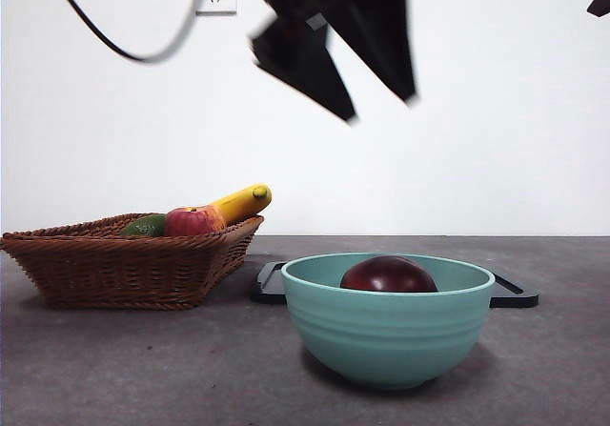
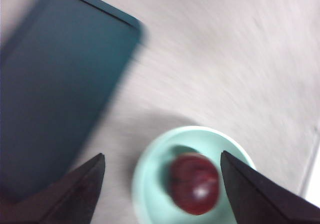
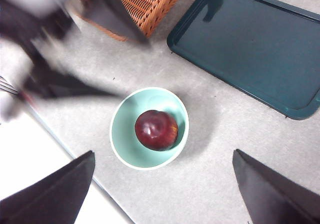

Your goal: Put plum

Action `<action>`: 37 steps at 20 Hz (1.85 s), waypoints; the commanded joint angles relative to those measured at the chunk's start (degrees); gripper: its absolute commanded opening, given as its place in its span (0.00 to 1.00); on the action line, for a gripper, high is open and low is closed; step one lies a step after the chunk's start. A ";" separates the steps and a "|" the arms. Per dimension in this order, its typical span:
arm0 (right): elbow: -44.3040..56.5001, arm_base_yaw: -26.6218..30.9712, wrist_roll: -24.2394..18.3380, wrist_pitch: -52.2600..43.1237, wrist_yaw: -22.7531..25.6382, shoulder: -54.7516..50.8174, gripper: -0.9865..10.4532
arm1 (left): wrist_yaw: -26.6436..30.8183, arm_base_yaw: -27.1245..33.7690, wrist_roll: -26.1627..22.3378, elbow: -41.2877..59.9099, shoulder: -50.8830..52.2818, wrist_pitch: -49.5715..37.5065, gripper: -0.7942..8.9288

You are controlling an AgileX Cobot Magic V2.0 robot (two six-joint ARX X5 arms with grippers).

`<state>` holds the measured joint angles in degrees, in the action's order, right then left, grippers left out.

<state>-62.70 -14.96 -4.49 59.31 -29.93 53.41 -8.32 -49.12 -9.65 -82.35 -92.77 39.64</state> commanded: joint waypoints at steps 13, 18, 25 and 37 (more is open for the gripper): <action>-1.09 -0.24 -0.07 -0.57 -0.04 0.48 0.47 | -11.69 20.96 3.98 6.54 25.31 10.49 0.47; -1.09 -0.24 -0.04 -0.57 -0.04 0.48 0.47 | -19.96 21.07 4.17 20.50 32.59 10.12 0.47; -1.05 -0.24 -0.02 -0.46 -0.07 0.48 0.47 | -29.03 20.98 4.13 27.78 35.21 11.69 0.47; 4.11 -2.05 4.96 -2.75 -0.04 0.87 0.47 | -29.03 20.98 4.17 27.78 35.21 11.61 0.47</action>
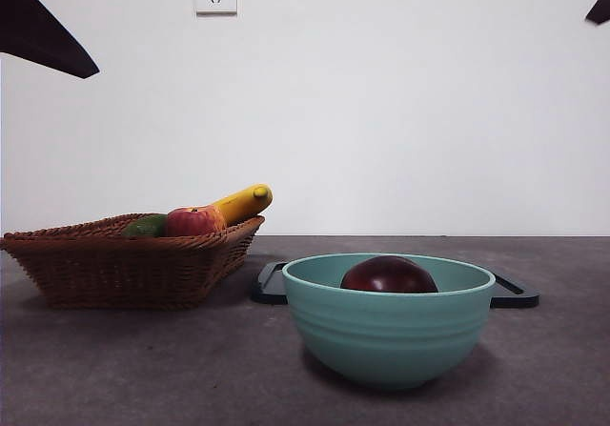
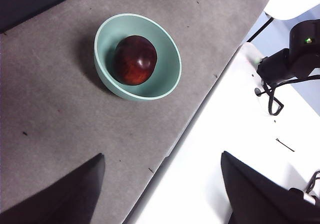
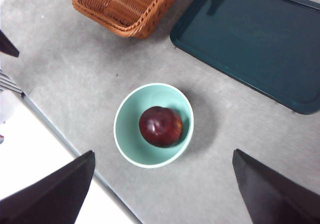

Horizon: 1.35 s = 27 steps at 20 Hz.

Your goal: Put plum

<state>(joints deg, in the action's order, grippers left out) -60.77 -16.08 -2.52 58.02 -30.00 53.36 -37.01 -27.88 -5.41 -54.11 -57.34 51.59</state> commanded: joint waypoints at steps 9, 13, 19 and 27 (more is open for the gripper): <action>15.72 -8.81 11.17 -21.97 7.67 10.14 0.44 | -0.33 -0.26 -0.09 -0.46 -0.22 -0.35 0.47; 15.91 -11.26 11.15 -26.64 10.69 17.35 0.37 | -0.31 -0.26 -0.09 -0.46 -0.22 -0.35 0.47; 15.89 -14.36 11.13 -30.47 15.21 24.74 0.28 | -0.31 -0.26 -0.11 -0.46 -0.22 -0.44 0.47; 15.89 -16.81 11.15 -33.22 15.47 28.79 0.15 | -0.31 -0.26 -0.11 -0.46 -0.22 -0.61 0.47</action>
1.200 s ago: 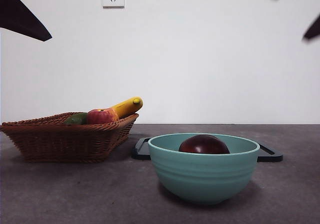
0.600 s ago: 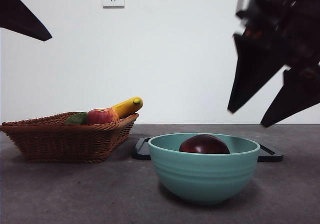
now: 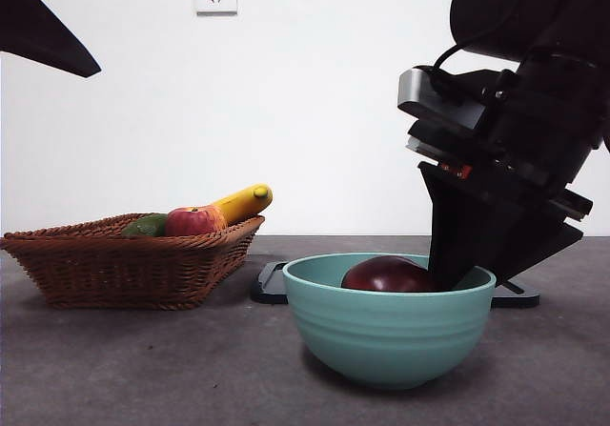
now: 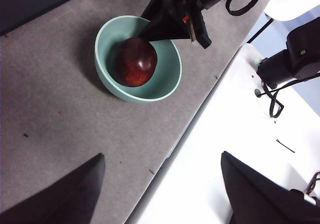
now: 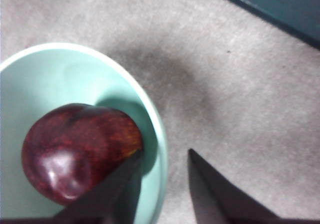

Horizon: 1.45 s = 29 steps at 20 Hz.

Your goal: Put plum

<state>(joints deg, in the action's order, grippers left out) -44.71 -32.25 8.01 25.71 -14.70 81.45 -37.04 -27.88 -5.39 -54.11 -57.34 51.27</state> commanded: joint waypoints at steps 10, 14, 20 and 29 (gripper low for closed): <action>-3.87 -0.59 3.45 -0.37 -0.87 0.02 0.09 | -0.28 -0.26 -0.35 -0.46 -0.22 -0.31 0.47; -9.60 0.74 3.21 1.86 1.16 0.22 0.09 | -0.28 -0.26 -0.35 -0.46 -0.22 -0.31 0.47; -19.67 6.88 0.42 3.96 1.44 5.66 0.09 | -0.28 -0.26 -0.33 -0.46 -0.22 -0.24 0.47; -35.30 13.49 -1.46 3.61 1.31 24.48 0.09 | -0.28 -0.26 -0.33 -0.46 -0.22 -0.20 0.47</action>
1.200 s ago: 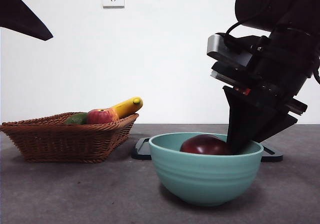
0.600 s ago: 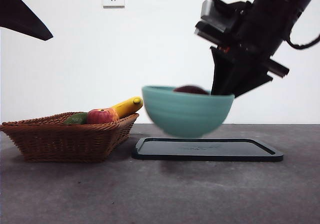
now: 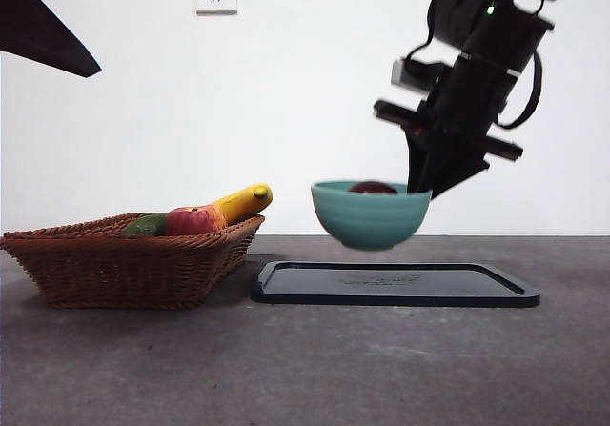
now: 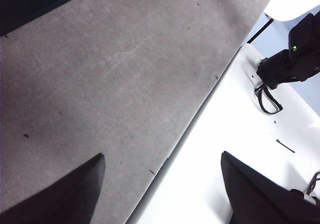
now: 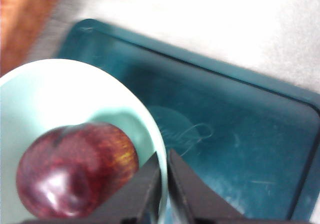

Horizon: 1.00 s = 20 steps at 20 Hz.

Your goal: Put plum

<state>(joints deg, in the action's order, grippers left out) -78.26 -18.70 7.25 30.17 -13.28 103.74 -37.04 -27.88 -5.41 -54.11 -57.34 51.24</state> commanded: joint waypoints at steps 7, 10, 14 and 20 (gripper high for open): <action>-2.49 0.74 -0.68 -1.44 0.31 7.17 0.09 | -0.28 -0.26 -0.31 -0.46 -0.22 -0.13 0.47; -2.49 0.79 -0.63 -1.11 0.26 7.17 0.11 | -0.28 -0.26 -0.31 -0.46 -0.22 -0.07 0.47; -2.49 0.83 0.26 -0.94 0.39 7.02 0.25 | -0.28 -0.26 -0.31 -0.46 -0.22 -0.02 0.47; -2.56 2.80 -0.74 2.99 2.60 -6.69 0.26 | -0.28 -0.26 -0.31 -0.46 -0.22 -0.22 0.47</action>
<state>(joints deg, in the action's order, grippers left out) -79.53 -15.59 7.20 33.87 -10.57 95.26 -37.06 -27.88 -5.41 -54.11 -57.34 51.29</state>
